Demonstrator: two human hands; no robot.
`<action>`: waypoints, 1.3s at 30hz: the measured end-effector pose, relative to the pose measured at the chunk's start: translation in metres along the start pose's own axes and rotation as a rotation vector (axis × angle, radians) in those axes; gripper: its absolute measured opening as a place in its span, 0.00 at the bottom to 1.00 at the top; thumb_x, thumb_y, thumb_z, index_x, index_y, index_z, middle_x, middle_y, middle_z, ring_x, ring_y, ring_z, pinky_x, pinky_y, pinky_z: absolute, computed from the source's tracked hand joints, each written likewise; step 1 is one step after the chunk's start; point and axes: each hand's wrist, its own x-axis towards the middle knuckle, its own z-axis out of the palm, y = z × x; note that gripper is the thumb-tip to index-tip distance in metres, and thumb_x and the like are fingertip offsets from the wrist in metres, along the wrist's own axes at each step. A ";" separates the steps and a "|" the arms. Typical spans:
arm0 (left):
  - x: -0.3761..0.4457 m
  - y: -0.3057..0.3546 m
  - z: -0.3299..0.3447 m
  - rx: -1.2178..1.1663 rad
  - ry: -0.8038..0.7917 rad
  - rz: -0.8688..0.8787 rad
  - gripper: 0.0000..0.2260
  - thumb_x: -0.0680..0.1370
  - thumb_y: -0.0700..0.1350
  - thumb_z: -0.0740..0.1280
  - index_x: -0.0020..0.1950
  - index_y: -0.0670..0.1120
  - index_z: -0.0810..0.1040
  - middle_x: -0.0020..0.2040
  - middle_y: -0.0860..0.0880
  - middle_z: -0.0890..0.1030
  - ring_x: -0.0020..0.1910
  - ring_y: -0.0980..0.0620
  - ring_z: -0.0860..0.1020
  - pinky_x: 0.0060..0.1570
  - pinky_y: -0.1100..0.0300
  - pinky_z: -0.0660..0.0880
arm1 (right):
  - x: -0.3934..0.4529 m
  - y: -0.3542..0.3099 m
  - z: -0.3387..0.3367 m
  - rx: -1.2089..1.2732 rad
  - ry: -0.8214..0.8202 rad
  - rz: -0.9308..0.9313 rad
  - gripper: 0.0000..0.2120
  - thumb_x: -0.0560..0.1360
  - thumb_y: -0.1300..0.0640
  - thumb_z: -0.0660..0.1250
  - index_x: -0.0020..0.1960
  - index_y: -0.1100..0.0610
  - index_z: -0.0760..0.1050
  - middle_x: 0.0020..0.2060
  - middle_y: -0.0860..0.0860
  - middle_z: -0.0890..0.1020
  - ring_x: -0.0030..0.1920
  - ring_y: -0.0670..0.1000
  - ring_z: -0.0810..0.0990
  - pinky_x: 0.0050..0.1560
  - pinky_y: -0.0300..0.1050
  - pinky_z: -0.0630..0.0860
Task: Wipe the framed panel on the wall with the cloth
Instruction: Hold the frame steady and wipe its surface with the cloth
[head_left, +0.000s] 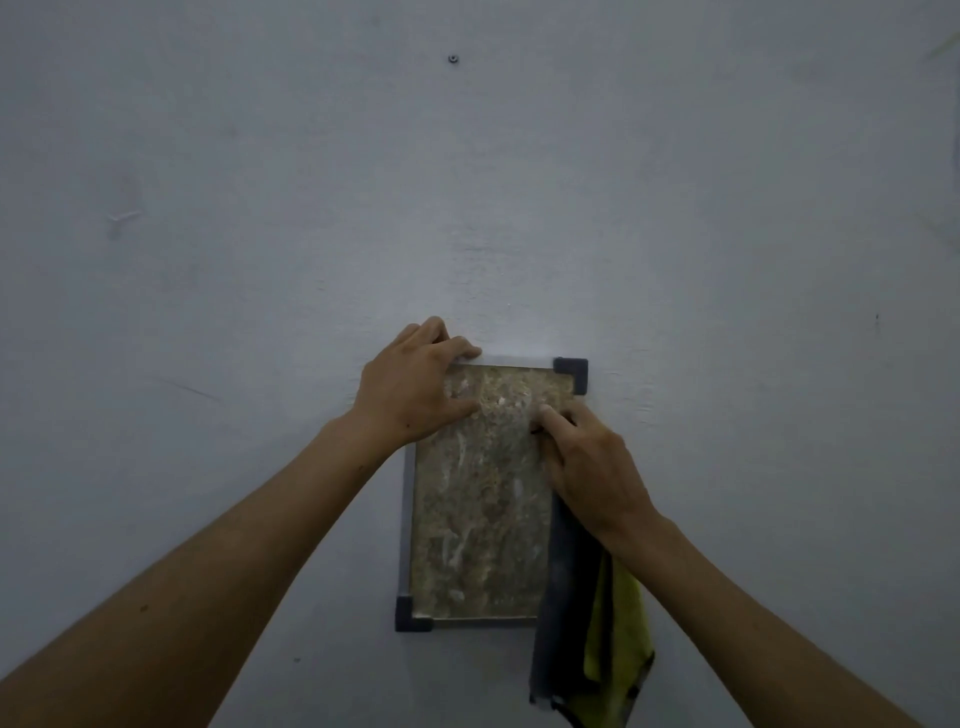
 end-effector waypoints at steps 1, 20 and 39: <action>0.000 0.000 0.000 0.001 -0.002 0.000 0.27 0.72 0.60 0.74 0.69 0.55 0.75 0.51 0.56 0.67 0.52 0.57 0.67 0.44 0.58 0.70 | -0.003 -0.001 0.002 -0.004 -0.021 -0.015 0.15 0.81 0.48 0.56 0.57 0.56 0.76 0.50 0.55 0.78 0.40 0.52 0.80 0.43 0.46 0.83; 0.000 0.000 0.000 -0.005 0.006 -0.010 0.27 0.72 0.60 0.74 0.69 0.56 0.76 0.52 0.56 0.68 0.55 0.54 0.70 0.44 0.57 0.73 | -0.003 0.004 0.003 -0.027 -0.015 -0.134 0.05 0.82 0.56 0.64 0.51 0.57 0.75 0.45 0.50 0.79 0.36 0.49 0.78 0.36 0.45 0.79; 0.001 -0.001 -0.001 -0.006 0.000 -0.005 0.27 0.72 0.61 0.73 0.69 0.56 0.75 0.52 0.56 0.68 0.53 0.56 0.68 0.45 0.59 0.71 | 0.048 0.021 -0.023 -0.291 -0.176 -0.536 0.08 0.80 0.56 0.63 0.57 0.55 0.75 0.52 0.52 0.80 0.44 0.50 0.81 0.36 0.48 0.82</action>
